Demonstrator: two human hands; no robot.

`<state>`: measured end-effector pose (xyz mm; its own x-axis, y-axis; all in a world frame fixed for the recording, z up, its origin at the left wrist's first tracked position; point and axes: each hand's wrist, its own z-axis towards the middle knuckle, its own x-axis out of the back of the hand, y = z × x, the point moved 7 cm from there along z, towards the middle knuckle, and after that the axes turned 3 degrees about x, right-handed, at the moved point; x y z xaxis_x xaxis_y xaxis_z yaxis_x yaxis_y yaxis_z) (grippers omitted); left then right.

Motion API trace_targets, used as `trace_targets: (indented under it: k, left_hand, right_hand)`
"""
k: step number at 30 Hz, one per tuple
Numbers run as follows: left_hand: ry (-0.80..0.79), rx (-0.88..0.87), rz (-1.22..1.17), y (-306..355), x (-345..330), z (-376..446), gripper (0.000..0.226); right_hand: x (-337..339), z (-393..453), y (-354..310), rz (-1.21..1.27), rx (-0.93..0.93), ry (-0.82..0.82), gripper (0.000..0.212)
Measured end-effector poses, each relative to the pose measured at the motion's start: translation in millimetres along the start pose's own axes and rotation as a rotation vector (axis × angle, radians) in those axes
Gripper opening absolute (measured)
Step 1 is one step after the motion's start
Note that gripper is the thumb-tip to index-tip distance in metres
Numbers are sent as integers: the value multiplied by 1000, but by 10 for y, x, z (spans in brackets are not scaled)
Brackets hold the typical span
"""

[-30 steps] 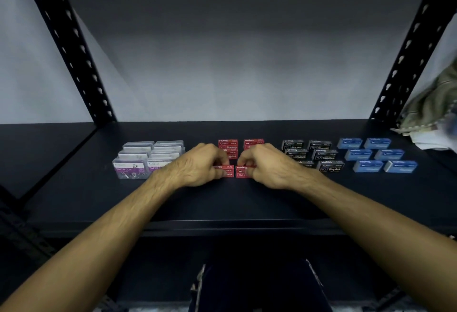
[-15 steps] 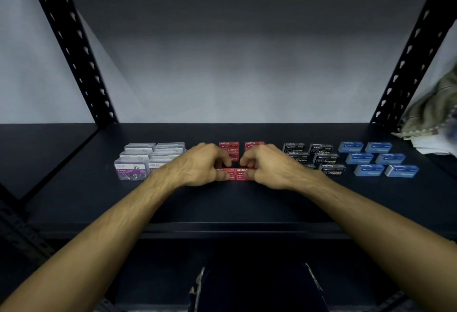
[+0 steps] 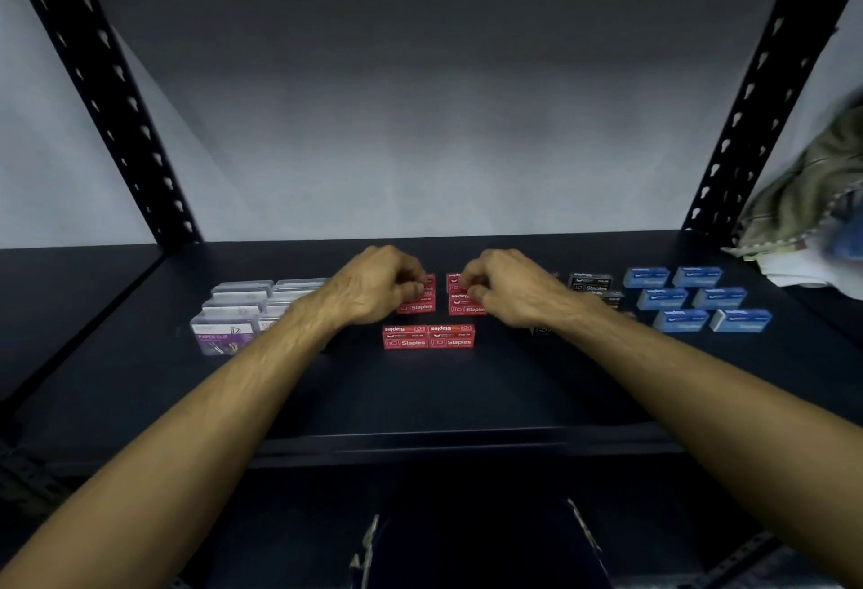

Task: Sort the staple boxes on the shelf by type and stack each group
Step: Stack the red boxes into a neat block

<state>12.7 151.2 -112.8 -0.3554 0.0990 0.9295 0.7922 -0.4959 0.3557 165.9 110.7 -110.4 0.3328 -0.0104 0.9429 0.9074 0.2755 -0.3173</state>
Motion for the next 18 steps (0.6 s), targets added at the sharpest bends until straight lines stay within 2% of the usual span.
trace_targets:
  k: [18]
  left_hand:
    - [-52, 15, -58, -132, -68, -9, 13]
  right_hand:
    - [-132, 55, 35, 99, -4, -60, 26]
